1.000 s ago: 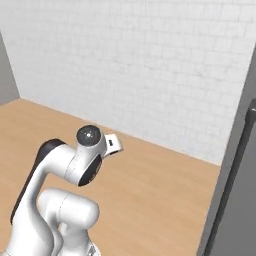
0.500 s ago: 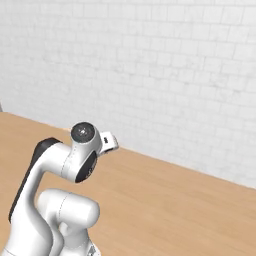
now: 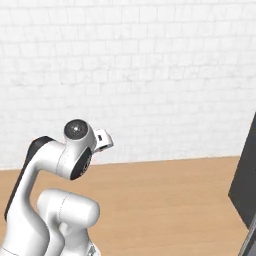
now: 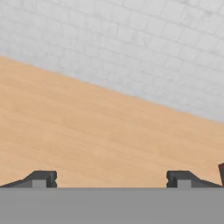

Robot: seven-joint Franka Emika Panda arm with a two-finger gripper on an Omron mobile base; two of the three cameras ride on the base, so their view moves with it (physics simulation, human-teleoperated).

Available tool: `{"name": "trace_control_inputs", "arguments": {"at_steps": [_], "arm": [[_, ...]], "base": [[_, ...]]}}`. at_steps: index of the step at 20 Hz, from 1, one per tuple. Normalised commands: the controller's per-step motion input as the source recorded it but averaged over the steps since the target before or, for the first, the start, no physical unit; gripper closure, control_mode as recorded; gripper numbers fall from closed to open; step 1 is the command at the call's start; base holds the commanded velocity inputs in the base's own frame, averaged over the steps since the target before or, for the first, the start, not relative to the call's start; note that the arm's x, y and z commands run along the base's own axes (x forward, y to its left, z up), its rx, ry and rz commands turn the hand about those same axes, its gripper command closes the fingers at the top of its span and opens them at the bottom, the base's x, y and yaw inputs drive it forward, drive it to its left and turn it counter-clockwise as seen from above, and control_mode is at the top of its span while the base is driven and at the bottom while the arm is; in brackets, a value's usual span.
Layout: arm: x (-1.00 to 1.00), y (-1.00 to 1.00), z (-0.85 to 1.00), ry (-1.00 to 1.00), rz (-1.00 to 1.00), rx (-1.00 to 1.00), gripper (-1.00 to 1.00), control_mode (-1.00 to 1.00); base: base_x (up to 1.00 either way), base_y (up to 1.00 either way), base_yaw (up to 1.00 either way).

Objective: Place one lemon and one chicken drumstick in each tupperware on the nearby counter, to pack two identical lunches.

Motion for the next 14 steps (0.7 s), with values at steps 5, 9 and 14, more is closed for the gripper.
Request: {"name": "trace_control_inputs", "arguments": {"at_steps": [5, 9, 14], "arm": [[0.0, 0.0, 0.0, 0.0, 0.0, 0.0, -1.0, 1.0], [0.0, 0.0, 0.0, 0.0, 0.0, 0.0, -1.0, 1.0], [0.0, 0.0, 0.0, 0.0, 0.0, 0.0, -1.0, 1.0]], "base": [[0.87, 0.81, -0.76], [0.71, 0.61, -0.82], [0.65, 0.45, -0.87]]}}
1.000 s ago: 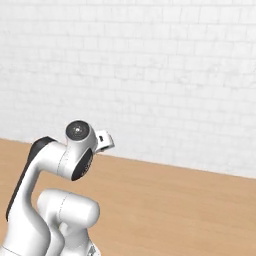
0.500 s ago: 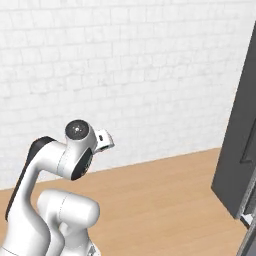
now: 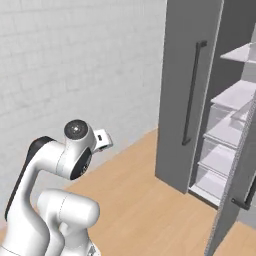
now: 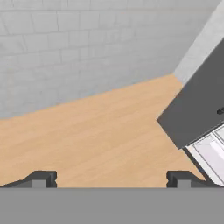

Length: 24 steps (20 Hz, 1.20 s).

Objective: Place one lemon and one chicken drumstick in each tupperware on the nearby counter, to pack two identical lunches.

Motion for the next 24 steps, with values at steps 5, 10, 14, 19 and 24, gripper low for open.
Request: {"name": "trace_control_inputs", "arguments": {"at_steps": [5, 10, 14, 19, 24], "arm": [[0.0, 0.0, 0.0, 0.0, 0.0, 0.0, -1.0, 1.0], [0.0, 0.0, 0.0, 0.0, 0.0, 0.0, -1.0, 1.0], [0.0, 0.0, 0.0, 0.0, 0.0, 0.0, -1.0, 1.0], [0.0, 0.0, 0.0, 0.0, 0.0, 0.0, -1.0, 1.0], [0.0, 0.0, 0.0, 0.0, 0.0, 0.0, -1.0, 1.0]], "base": [[0.66, 0.5, -0.88], [0.82, 0.66, -0.81], [0.66, 0.49, -0.31], [0.79, 0.28, -0.09], [1.0, 0.16, -0.04]]}}
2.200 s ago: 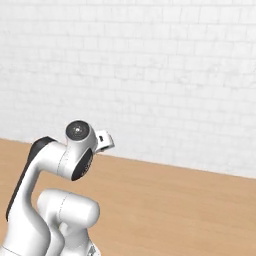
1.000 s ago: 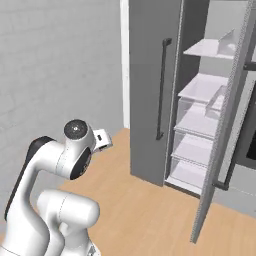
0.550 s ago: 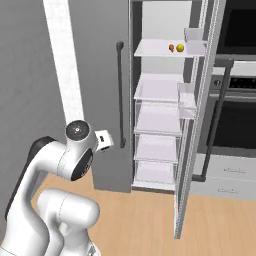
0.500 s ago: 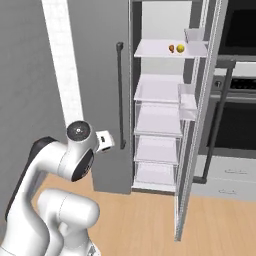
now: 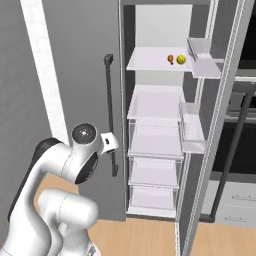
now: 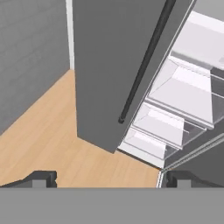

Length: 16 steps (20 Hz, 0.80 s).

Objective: Place one lemon and one chicken drumstick in each tupperware on the nearby counter, to pack two identical lunches.

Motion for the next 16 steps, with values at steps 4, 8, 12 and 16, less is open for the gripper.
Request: {"name": "trace_control_inputs", "arguments": {"at_steps": [4, 8, 12, 16], "arm": [[0.0, 0.0, 0.0, 0.0, 0.0, 0.0, -1.0, 1.0], [0.0, 0.0, 0.0, 0.0, 0.0, 0.0, -1.0, 1.0], [0.0, 0.0, 0.0, 0.0, 0.0, 0.0, -1.0, 1.0], [0.0, 0.0, 0.0, 0.0, 0.0, 0.0, -1.0, 1.0]], "base": [[0.86, -0.14, -0.07], [0.66, -0.62, -0.23], [0.58, -0.51, -0.16], [0.42, -0.31, -0.01]]}}
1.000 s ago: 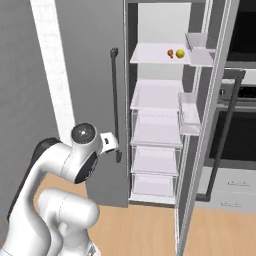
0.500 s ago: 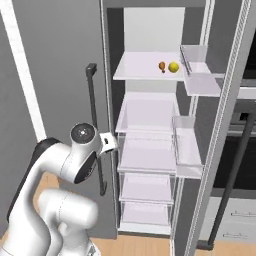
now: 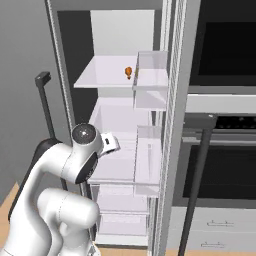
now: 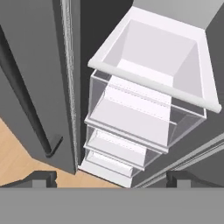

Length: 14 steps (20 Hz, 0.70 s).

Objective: Place one lemon and one chicken drumstick in each tupperware on the nearby counter, to pack two identical lunches.

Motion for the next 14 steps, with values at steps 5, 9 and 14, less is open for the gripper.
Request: {"name": "trace_control_inputs", "arguments": {"at_steps": [5, 9, 14], "arm": [[0.0, 0.0, 0.0, 0.0, 0.0, 0.0, -1.0, 1.0], [0.0, 0.0, 0.0, 0.0, 0.0, 0.0, -1.0, 1.0], [0.0, 0.0, 0.0, 0.0, 0.0, 0.0, -1.0, 1.0]], "base": [[0.44, -0.02, 0.0], [0.57, -0.33, 0.0], [0.49, -0.12, 0.0]]}}
